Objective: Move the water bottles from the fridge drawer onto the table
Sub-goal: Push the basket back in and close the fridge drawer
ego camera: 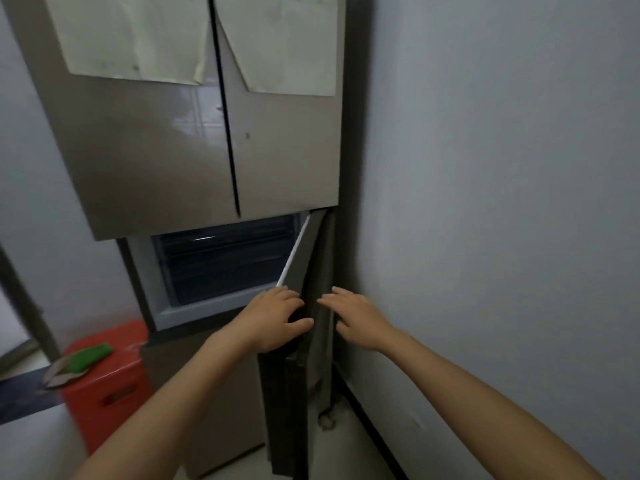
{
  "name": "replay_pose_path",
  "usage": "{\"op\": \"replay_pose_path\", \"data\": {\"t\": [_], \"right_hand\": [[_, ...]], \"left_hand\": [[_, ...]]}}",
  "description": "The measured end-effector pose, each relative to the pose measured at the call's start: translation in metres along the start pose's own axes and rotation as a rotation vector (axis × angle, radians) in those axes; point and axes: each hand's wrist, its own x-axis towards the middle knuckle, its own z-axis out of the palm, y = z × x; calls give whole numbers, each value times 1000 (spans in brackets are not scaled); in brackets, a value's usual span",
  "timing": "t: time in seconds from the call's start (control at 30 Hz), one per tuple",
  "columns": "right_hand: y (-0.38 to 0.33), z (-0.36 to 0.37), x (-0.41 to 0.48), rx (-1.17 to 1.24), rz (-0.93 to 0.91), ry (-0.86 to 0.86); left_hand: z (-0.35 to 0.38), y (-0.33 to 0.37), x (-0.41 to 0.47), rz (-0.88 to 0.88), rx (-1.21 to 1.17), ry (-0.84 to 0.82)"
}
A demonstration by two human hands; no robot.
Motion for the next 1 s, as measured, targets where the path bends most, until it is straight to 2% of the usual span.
{"op": "replay_pose_path", "data": {"t": [0.13,0.23,0.3,0.47,0.6,0.77,1.0], "right_hand": [[-18,17,36,-89,-88,-58],[-36,21,63,-257,-187,-24],[-50,23,83,-288,-236,-57],[-74,32,130,-131,-264,-189],[-68,35,159,-59,-240,-218],[-52,41,193,-145,-207,-277],[-58,55,225,-171,-244,-235]], "left_hand": [[6,-4,-27,-76,194,68],[17,-17,-29,-248,283,-25],[25,-31,-27,-354,338,-62],[36,-67,-18,-575,274,50],[37,-93,-12,-682,251,105],[38,-114,1,-761,235,165],[33,-163,11,-762,234,221]]}}
